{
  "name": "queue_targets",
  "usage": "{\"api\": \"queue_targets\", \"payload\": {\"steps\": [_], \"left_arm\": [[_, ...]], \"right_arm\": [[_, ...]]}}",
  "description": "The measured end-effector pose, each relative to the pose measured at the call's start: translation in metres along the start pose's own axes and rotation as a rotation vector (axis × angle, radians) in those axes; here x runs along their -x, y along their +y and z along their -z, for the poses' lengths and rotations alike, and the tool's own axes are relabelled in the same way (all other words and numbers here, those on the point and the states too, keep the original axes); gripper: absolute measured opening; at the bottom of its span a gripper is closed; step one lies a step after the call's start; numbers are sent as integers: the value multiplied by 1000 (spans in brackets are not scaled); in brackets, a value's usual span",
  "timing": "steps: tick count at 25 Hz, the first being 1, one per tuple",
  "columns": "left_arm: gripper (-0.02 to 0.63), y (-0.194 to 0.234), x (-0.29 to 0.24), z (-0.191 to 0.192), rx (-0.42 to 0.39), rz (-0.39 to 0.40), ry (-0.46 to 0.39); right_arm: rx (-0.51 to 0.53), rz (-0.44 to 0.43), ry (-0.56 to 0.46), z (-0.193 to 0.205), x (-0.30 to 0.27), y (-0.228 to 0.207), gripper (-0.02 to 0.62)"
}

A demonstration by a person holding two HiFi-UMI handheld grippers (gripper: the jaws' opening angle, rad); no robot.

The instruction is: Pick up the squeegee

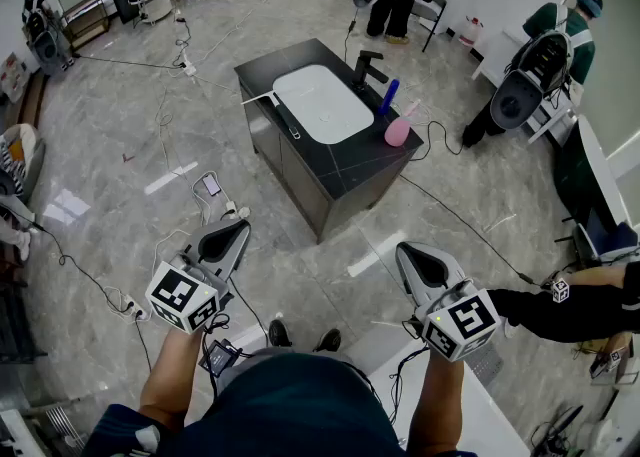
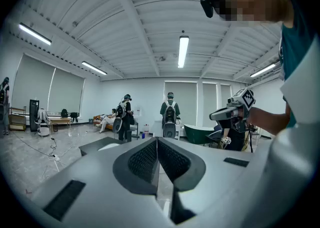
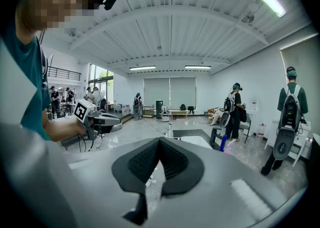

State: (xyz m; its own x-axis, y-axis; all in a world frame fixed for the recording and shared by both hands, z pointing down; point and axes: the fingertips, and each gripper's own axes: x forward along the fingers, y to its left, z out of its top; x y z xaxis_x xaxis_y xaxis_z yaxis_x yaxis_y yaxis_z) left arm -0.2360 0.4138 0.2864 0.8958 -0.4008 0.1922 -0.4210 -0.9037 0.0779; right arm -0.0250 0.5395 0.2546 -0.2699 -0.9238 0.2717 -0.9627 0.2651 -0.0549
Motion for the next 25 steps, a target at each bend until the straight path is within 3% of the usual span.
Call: {"api": "queue_targets", "payload": {"steps": [10,18,25], "left_arm": [[6,33,2,5,5,1,1],[6,59,-1,8,9,17,2],[8,79,-28,9,15,-11,20]], "right_arm": [[13,-2,3,-5,-33,7,8],[-31,22,-59,-22,-58,5,11],[-39,-8,-45,-19,-92,-25,11]]}}
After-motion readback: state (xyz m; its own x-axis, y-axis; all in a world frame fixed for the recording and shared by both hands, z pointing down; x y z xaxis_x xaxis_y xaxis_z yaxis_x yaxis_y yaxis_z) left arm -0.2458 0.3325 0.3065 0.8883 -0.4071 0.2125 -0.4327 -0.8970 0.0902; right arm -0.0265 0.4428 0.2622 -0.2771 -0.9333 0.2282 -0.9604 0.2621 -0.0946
